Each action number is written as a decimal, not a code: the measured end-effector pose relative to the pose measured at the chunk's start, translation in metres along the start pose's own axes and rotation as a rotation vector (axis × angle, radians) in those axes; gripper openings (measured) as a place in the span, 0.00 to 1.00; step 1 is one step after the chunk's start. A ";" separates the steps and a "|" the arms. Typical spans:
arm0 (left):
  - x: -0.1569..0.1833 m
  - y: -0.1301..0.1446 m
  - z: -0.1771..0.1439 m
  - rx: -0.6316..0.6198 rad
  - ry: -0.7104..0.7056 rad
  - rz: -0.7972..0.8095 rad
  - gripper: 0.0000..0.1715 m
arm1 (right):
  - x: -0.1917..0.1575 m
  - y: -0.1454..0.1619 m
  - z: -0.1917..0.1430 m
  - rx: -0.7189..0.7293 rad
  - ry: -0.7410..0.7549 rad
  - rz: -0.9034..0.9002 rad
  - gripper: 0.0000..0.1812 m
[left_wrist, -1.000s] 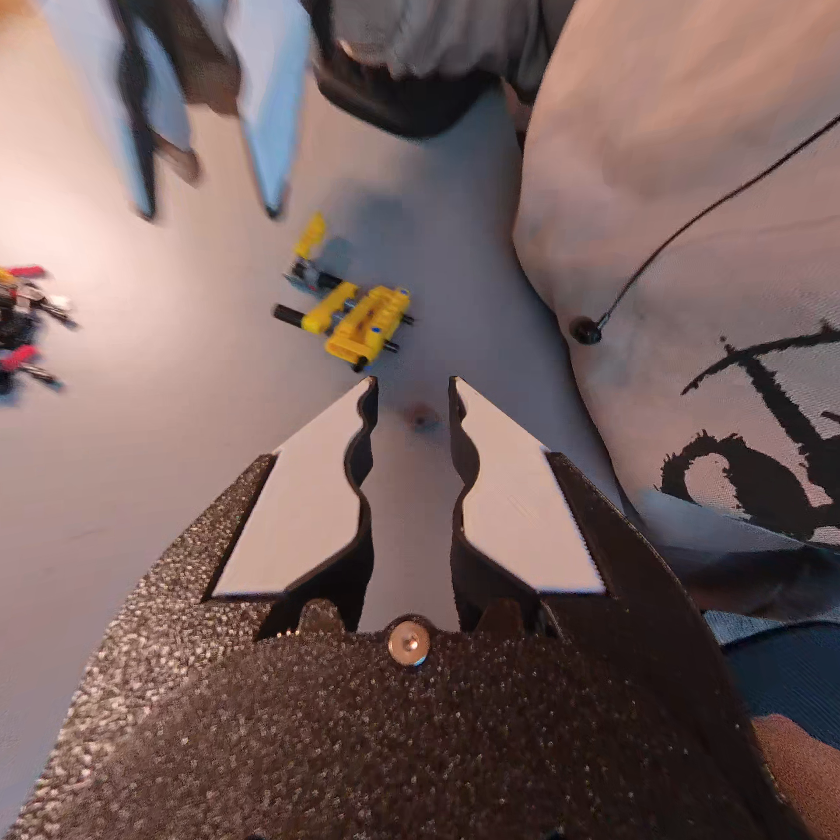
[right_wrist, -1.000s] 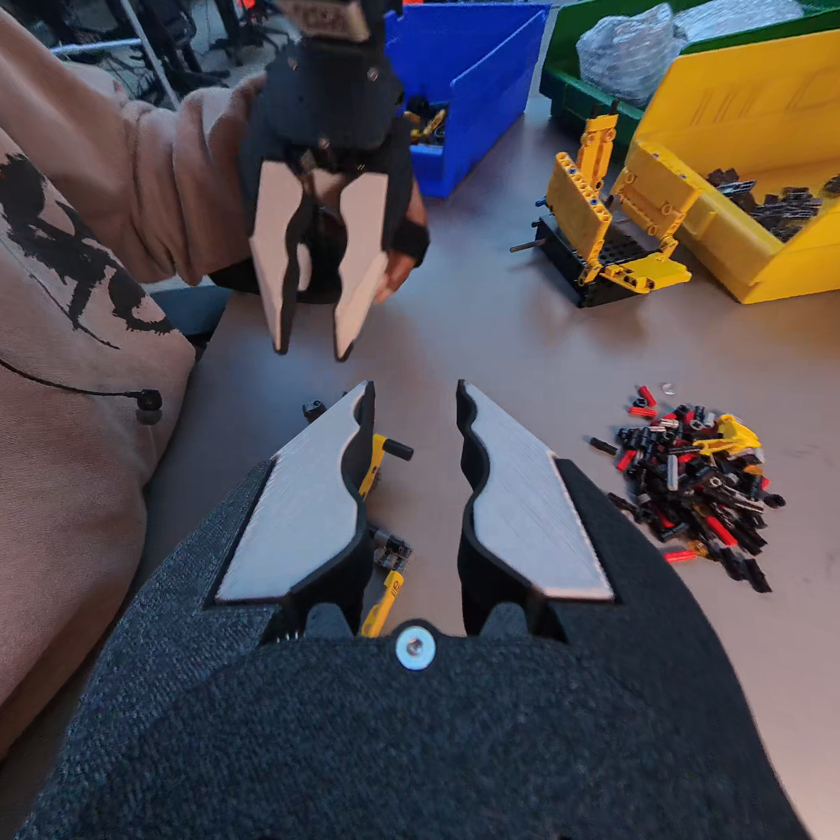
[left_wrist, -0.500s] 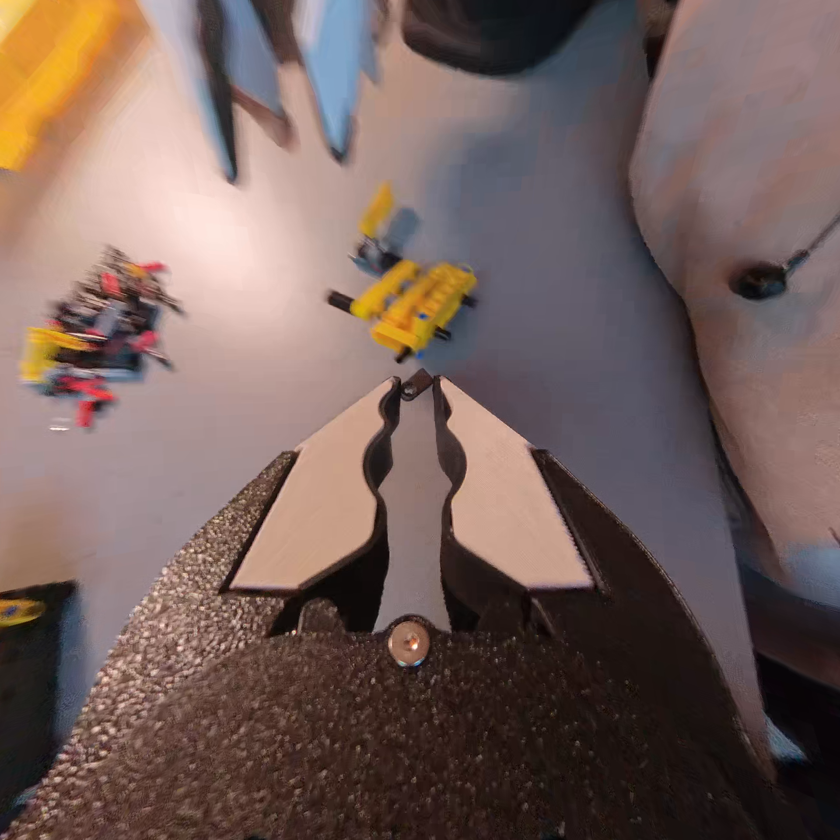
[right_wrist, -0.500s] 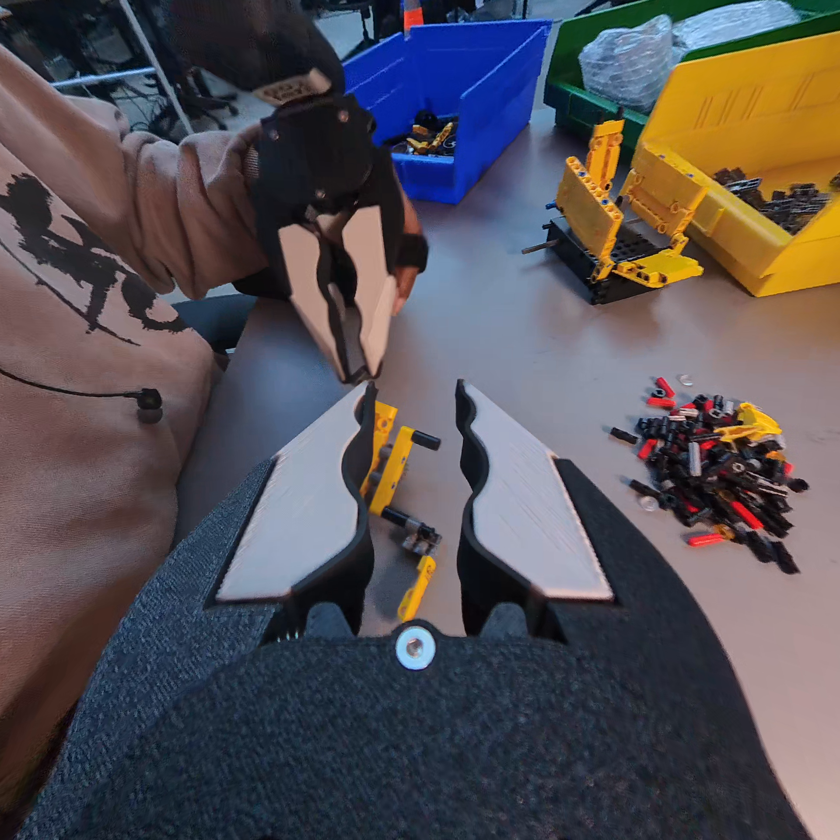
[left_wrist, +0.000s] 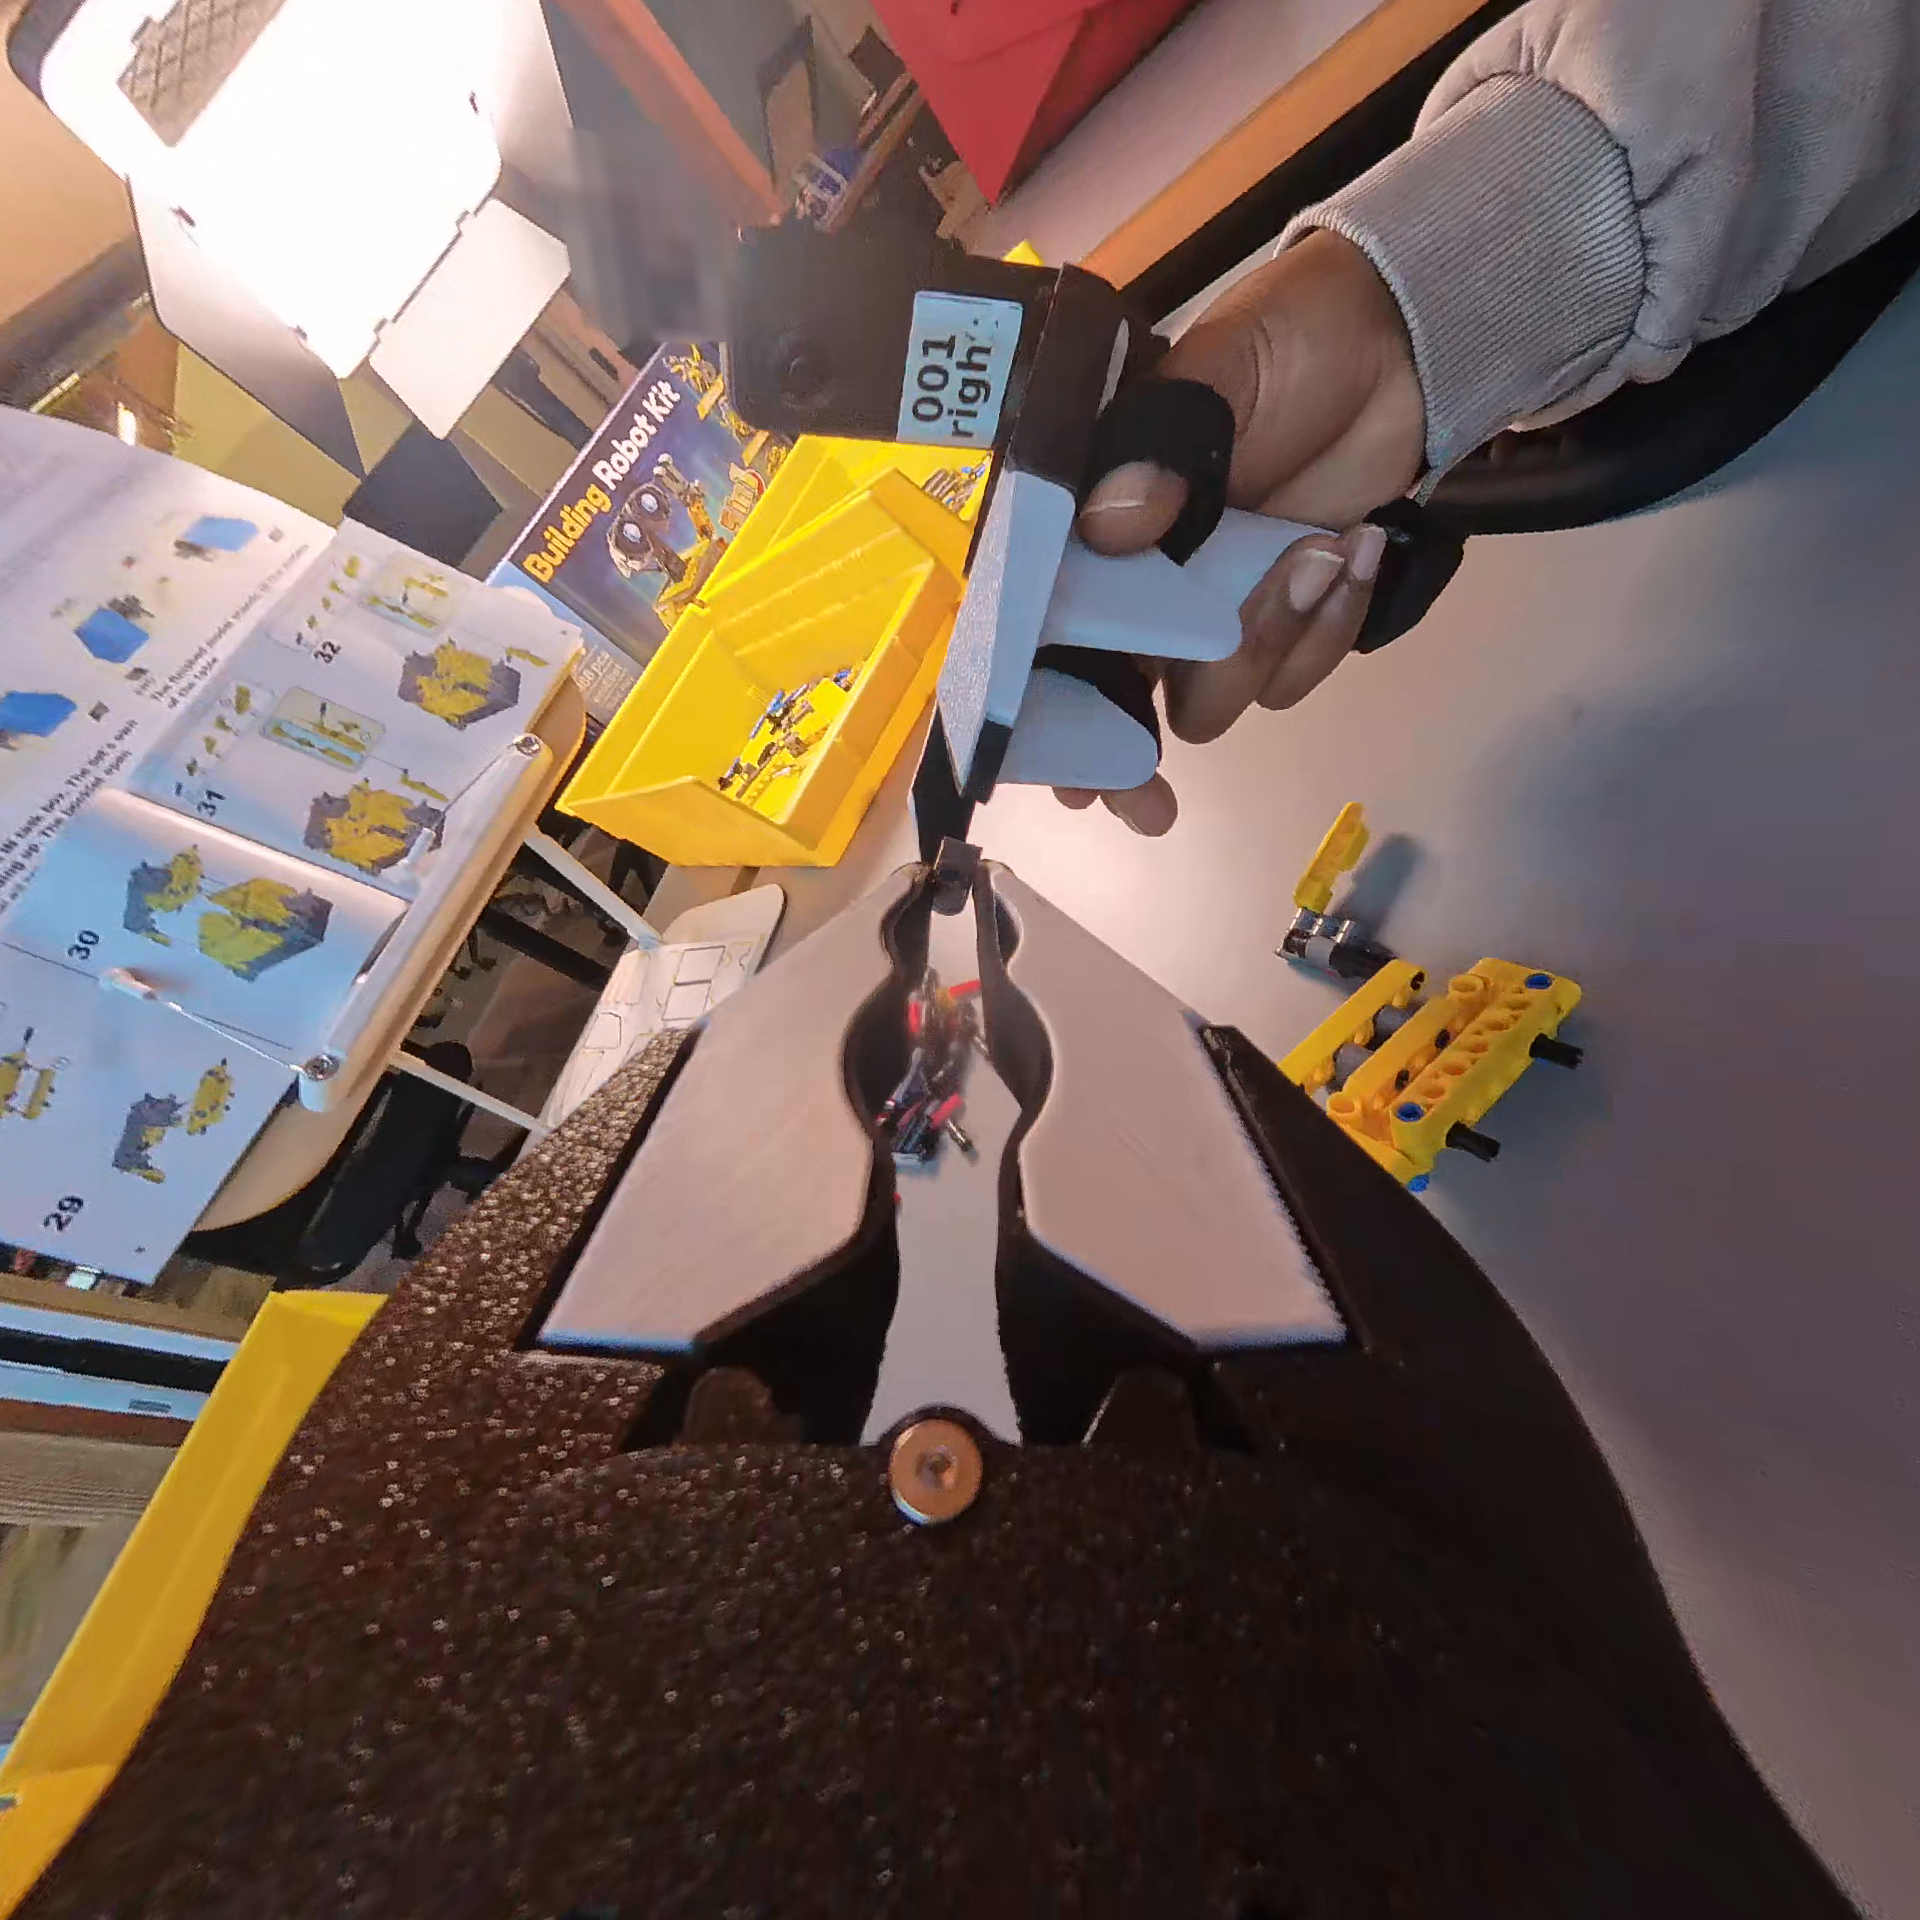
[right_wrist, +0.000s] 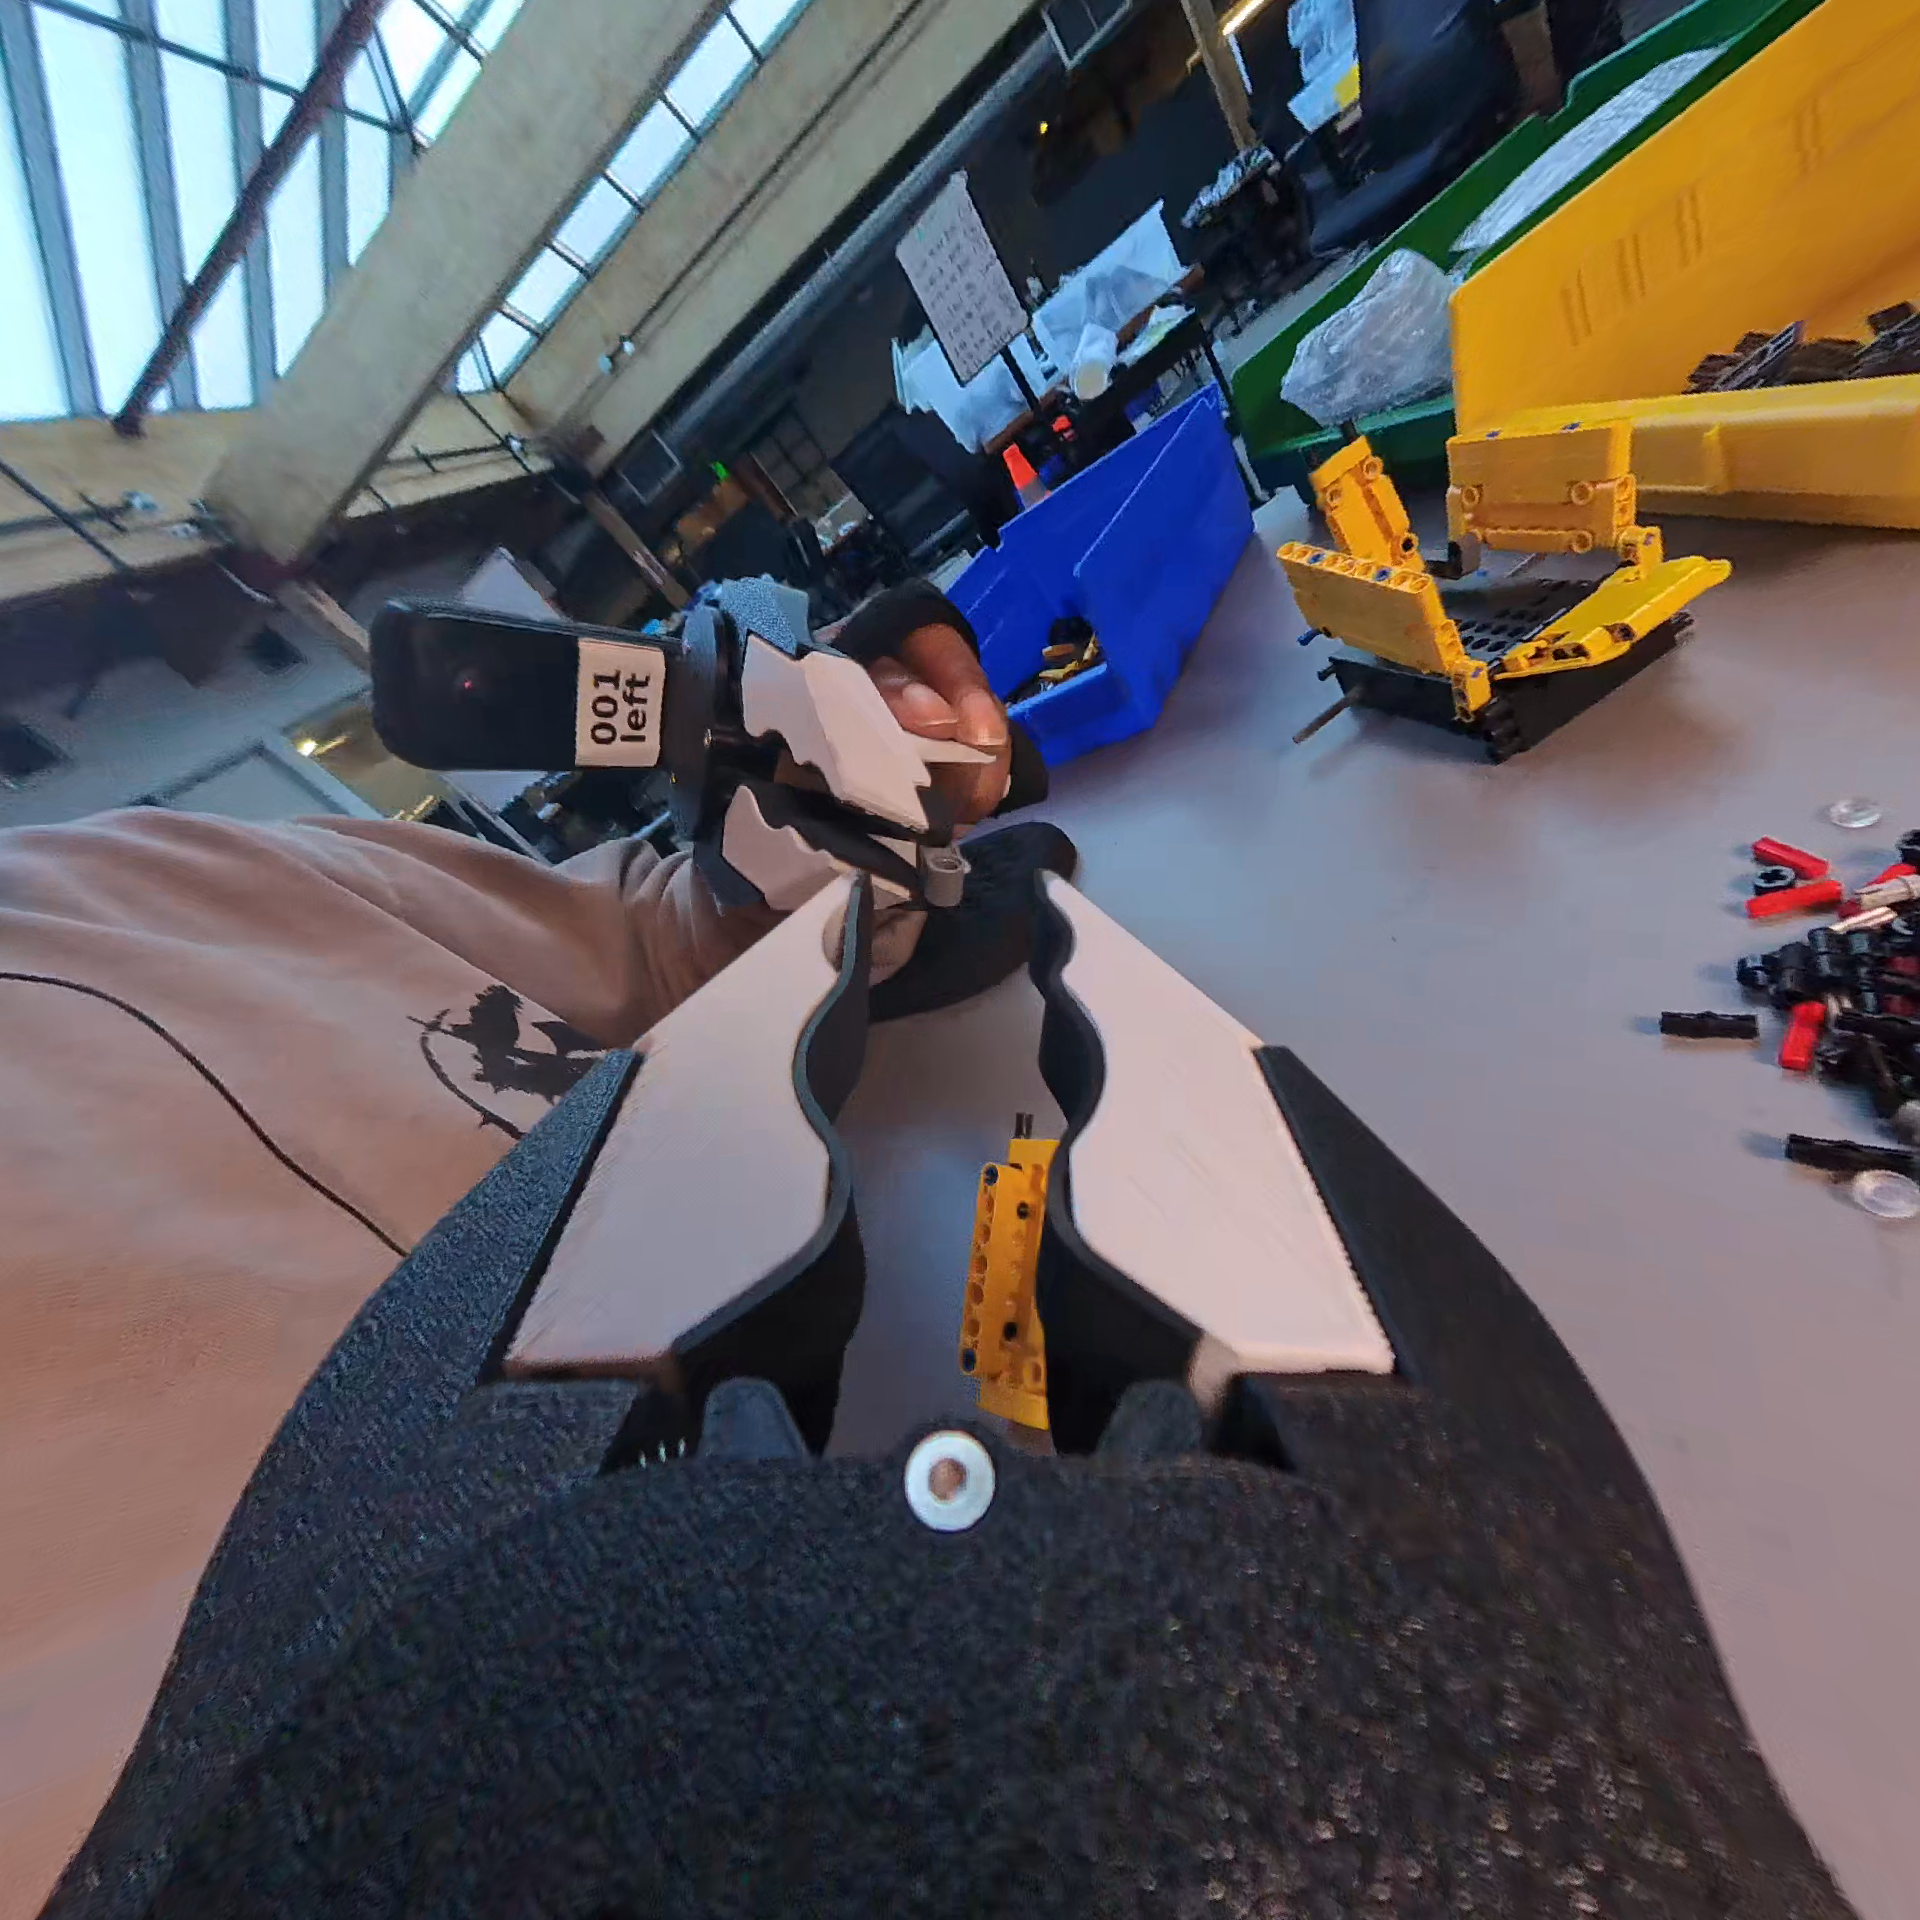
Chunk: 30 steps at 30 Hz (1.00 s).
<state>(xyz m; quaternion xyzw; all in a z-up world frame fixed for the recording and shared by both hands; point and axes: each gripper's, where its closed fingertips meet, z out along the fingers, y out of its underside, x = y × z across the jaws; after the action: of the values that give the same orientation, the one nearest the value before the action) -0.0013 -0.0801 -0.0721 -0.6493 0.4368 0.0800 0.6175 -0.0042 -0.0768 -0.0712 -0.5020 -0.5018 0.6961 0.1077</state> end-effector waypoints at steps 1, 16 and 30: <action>0.000 -0.002 0.002 0.006 -0.002 0.013 0.04 | 0.000 0.000 0.000 -0.001 -0.008 0.001 0.16; 0.003 0.055 0.014 -0.025 0.265 -0.664 0.17 | 0.111 -0.124 -0.225 0.051 1.006 -0.553 0.04; 0.077 0.057 0.009 -0.199 0.706 -0.992 0.21 | 0.158 -0.150 -0.366 0.178 1.469 -0.614 0.20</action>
<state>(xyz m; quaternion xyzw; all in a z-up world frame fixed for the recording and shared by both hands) 0.0111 -0.1000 -0.1655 -0.8168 0.2513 -0.3960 0.3359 0.1633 0.3133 -0.0403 -0.6609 -0.3608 0.1642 0.6373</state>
